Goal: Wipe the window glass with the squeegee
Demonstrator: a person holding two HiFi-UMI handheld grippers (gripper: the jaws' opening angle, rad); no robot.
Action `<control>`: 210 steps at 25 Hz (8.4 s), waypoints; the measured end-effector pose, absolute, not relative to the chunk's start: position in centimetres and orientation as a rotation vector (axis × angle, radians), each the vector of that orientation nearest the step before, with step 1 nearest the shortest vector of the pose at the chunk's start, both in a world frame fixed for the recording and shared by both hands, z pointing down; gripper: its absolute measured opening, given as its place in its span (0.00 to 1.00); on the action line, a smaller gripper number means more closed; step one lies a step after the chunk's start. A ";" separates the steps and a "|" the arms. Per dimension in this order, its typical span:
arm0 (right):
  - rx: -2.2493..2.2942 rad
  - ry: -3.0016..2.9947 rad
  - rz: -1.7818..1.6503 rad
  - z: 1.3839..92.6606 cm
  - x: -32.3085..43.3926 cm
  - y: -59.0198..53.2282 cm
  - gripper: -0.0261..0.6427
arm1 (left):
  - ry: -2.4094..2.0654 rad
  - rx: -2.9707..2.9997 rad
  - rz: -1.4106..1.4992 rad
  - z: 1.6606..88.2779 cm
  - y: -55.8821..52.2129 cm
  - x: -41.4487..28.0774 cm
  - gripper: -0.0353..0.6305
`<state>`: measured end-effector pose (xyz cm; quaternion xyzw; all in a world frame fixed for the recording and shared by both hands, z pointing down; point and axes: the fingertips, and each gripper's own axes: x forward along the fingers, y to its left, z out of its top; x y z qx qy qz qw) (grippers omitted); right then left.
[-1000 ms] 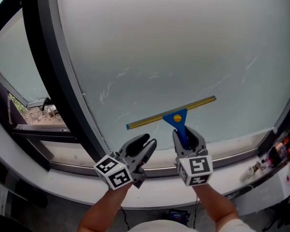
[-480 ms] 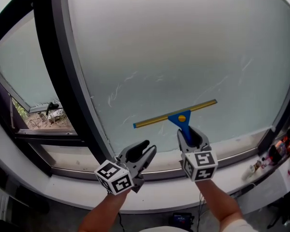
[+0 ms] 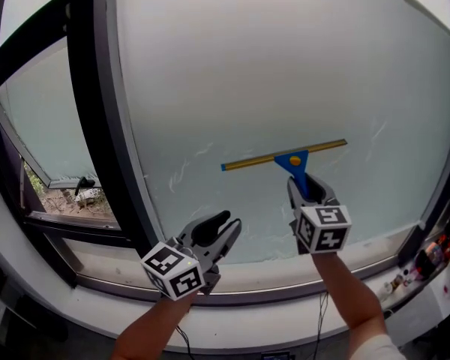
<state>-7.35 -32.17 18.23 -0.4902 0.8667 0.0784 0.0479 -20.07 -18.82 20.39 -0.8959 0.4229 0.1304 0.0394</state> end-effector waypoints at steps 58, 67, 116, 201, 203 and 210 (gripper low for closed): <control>-1.522 2.336 0.490 -22.5 -2.7 -45.0 0.26 | 1.175 -2.491 0.284 0.8 -27.1 -11.9 0.24; -1.537 2.347 0.467 -20.6 -2.4 -44.9 0.26 | 1.171 -2.527 0.283 2.1 -26.9 -11.5 0.24; -1.617 2.443 0.365 -9.6 -3.2 -44.4 0.26 | 1.203 -2.672 0.263 8.0 -26.8 -12.0 0.24; -1.774 2.579 0.119 11.8 -2.8 -44.5 0.26 | 1.292 -2.911 0.276 20.1 -27.8 -12.5 0.24; -1.772 2.583 0.112 12.2 -2.8 -44.4 0.26 | 1.294 -2.915 0.277 20.4 -27.9 -12.5 0.24; -1.777 2.599 0.075 14.3 -2.9 -44.3 0.26 | 1.308 -2.932 0.280 21.5 -27.9 -12.6 0.24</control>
